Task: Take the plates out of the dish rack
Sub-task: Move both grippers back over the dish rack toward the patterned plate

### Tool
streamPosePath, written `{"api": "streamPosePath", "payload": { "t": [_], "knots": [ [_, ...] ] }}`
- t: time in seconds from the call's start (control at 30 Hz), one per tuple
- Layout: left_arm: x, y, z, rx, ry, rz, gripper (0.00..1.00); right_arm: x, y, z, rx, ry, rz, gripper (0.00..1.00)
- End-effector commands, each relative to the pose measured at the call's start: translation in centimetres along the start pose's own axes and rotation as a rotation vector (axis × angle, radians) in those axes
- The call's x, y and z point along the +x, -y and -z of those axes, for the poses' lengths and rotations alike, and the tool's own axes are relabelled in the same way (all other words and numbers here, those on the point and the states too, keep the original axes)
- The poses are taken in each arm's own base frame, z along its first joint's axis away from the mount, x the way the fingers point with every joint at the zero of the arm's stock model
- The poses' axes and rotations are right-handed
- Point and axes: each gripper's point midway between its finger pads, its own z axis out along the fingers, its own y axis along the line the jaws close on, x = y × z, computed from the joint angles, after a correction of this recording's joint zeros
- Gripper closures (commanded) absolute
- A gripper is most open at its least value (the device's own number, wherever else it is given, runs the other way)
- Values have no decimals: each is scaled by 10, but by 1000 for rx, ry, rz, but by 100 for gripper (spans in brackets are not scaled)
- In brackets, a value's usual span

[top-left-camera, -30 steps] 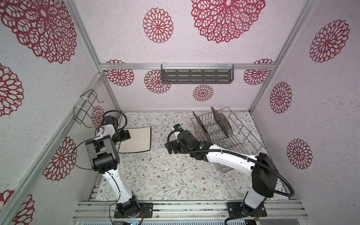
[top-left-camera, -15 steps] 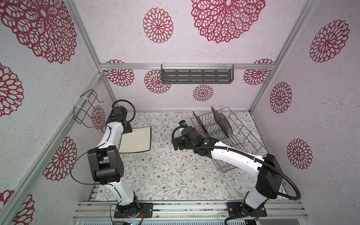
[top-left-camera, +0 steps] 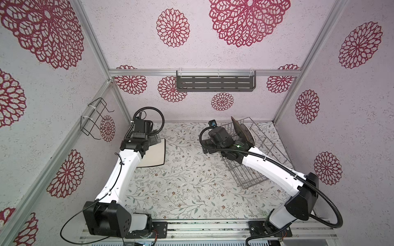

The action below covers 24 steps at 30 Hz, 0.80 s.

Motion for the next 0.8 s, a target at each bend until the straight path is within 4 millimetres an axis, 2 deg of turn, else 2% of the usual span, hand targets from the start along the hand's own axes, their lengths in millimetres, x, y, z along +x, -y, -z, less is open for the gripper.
{"api": "streamPosePath", "payload": {
  "t": [0.0,0.23,0.37,0.57,0.77],
  "knots": [
    [13,19,9,62,-10,11,0,-6,28,19,106,-46,68,1],
    [34,55,38,252,-45,96,0,-1,58,2,231,-206,147,1],
    [41,64,53,309,-22,128,0,-7,68,-13,263,-263,171,2],
    [56,82,60,404,-61,204,0,-13,73,-37,290,-326,215,13],
    [63,85,52,397,-65,191,0,-11,78,-59,280,-367,215,26]
  ]
}}
